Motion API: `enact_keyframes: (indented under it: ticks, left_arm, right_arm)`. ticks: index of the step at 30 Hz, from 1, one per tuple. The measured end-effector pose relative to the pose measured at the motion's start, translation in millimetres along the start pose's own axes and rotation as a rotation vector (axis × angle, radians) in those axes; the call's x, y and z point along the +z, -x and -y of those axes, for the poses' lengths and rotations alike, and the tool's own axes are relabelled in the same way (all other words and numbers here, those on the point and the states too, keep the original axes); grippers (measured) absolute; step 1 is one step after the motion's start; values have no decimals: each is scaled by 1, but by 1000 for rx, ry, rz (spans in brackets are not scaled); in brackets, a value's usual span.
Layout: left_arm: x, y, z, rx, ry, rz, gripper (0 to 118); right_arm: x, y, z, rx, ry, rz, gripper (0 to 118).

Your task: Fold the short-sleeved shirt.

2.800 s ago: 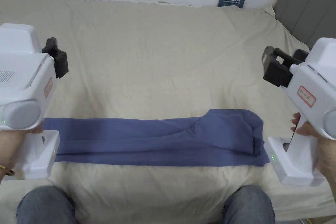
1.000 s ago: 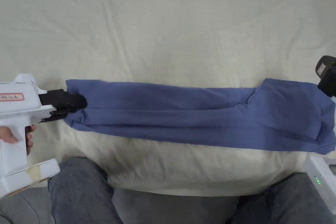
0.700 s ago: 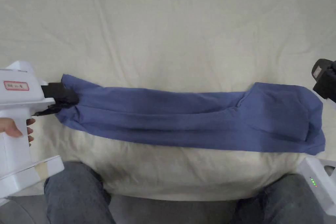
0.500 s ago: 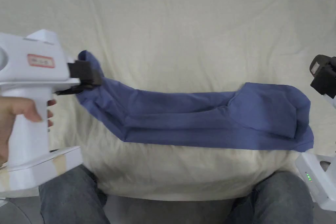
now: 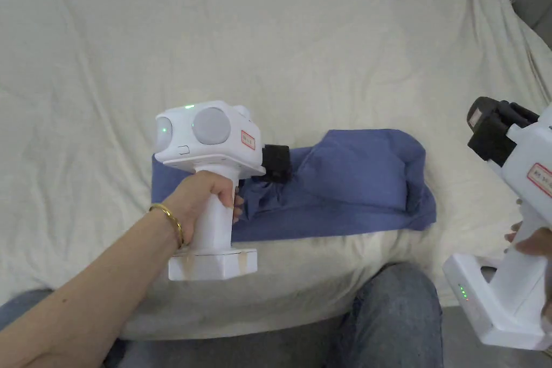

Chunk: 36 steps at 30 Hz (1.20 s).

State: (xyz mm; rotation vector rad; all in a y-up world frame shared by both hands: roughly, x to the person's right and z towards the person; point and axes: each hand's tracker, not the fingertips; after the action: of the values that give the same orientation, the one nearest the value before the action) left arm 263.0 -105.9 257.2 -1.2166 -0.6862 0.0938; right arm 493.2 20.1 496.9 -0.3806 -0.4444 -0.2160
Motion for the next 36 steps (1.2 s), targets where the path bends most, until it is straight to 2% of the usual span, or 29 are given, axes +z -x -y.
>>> enact_keyframes:
  ticks: [1, 5, 8, 9, 10, 11, 12, 13, 15, 17, 22, 25, 29, 30, 32, 33, 34, 35, 36]
  left_arm:
    - [-5, -3, 2, -9, 22, -6, 106]
    - [19, -9, -1, -77, -22, 30, 101]
    - [67, -9, -2, -123, -256, 2, 97]
    - [79, -9, -1, -136, -330, -36, 90]
    - [88, -6, 1, -147, -402, -91, 74]
    - [92, -4, 3, -149, -440, -148, 51]
    - [92, -2, 5, -146, -446, -197, 23]
    - [88, 0, 7, -148, -429, -223, 2]
    - [72, 4, 19, -127, -393, -218, 2]
    - [48, 3, 32, -125, -275, -164, 2]
    - [-9, -19, 78, -190, -120, -147, 2]
    - [-13, -40, 100, -278, -167, -193, 2]
    - [-4, -51, 108, -317, -72, 15, 2]
    - [0, -54, 107, -324, -76, 24, 4]
    - [18, -53, 100, -342, -129, 65, 20]
    - [29, -52, 95, -330, -157, 101, 39]
    - [43, -45, 84, -293, -193, 147, 79]
    - [55, -37, 74, -248, -226, 182, 103]
    - [68, -27, 63, -191, -258, 212, 117]
  right_arm:
    - [2, -3, 1, -8, 4, 3, 1]
    - [4, -10, 4, -4, 8, 19, 1]
    - [3, -11, 5, -19, 8, 13, 1]
    - [3, -10, 5, -22, 6, 9, 1]
    - [3, -8, 5, -25, 2, 2, 1]
    - [3, -6, 5, -26, 1, -6, 1]
    - [3, -4, 5, -24, 0, -12, 1]
    - [2, -1, 6, -20, 0, -19, 1]
    - [2, 3, 6, -14, 1, -32, 1]
    - [4, 6, 7, -14, 1, -41, 1]
    - [7, 2, 9, -13, 3, -38, 1]
    - [10, -3, 11, -13, 13, -24, 1]
    - [8, -7, 15, -12, 27, -11, 1]
    - [9, -6, 15, -15, 28, -9, 1]
    - [10, -6, 15, -23, 27, -10, 1]
    - [10, -6, 15, -24, 26, -11, 1]
    - [10, -5, 14, -23, 24, -13, 1]
    - [10, -5, 13, -20, 22, -14, 1]
    - [10, -4, 13, -15, 20, -16, 1]
